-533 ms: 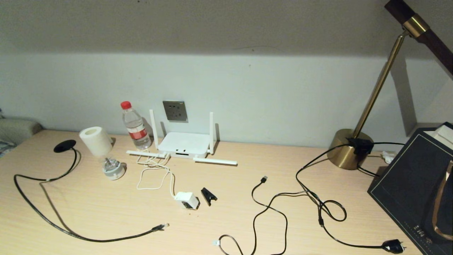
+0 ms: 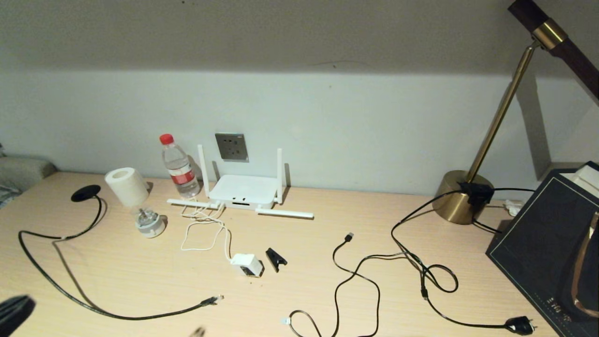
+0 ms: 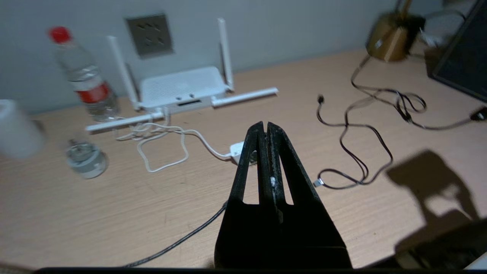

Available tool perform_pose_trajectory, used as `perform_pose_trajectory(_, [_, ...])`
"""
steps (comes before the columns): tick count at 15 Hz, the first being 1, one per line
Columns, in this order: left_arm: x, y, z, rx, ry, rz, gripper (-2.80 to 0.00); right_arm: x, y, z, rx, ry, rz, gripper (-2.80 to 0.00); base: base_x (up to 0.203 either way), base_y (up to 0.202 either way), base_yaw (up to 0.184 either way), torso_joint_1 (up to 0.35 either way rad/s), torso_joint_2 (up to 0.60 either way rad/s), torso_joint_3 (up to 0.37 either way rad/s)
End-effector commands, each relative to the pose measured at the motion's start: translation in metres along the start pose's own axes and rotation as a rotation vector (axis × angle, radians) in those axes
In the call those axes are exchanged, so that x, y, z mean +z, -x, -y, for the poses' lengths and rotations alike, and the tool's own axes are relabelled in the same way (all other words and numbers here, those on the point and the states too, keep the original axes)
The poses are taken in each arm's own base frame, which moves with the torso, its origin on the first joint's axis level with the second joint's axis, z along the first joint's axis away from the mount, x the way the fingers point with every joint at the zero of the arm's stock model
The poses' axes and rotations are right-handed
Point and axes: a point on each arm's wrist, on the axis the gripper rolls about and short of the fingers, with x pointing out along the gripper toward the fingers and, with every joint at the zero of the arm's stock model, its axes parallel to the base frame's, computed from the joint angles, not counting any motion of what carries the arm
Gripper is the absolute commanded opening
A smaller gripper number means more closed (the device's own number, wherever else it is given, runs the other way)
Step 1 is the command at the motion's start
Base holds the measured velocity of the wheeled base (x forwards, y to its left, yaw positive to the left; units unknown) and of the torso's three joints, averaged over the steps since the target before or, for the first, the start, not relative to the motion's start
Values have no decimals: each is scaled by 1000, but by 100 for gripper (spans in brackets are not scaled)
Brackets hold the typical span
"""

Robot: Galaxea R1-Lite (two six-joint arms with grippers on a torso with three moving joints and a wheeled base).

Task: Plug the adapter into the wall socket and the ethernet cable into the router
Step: Pick up plug

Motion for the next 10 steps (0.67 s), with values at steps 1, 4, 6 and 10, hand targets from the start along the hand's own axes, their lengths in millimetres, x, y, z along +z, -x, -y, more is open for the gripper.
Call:
perform_pose_trajectory(1, [1,-94,-32,-119,28,-293,-280,0,0,0,1,1,-2,-280,0,0,0,0,0,0])
perform_pose_trajectory(4, [-20,-172,-54,-312,-166,-434,0,0,0,0,1,1,-2,-280,0,0,0,0,0,0])
perform_pose_trajectory(6, [-35,-217,-58,-444,-298,-454,0,0,0,0,1,1,-2,-280,0,0,0,0,0,0])
perform_pose_trajectory(10, [-43,-291,-62,-640,-644,-355,0,0,0,0,1,1,0,-280,0,0,0,0,0,0])
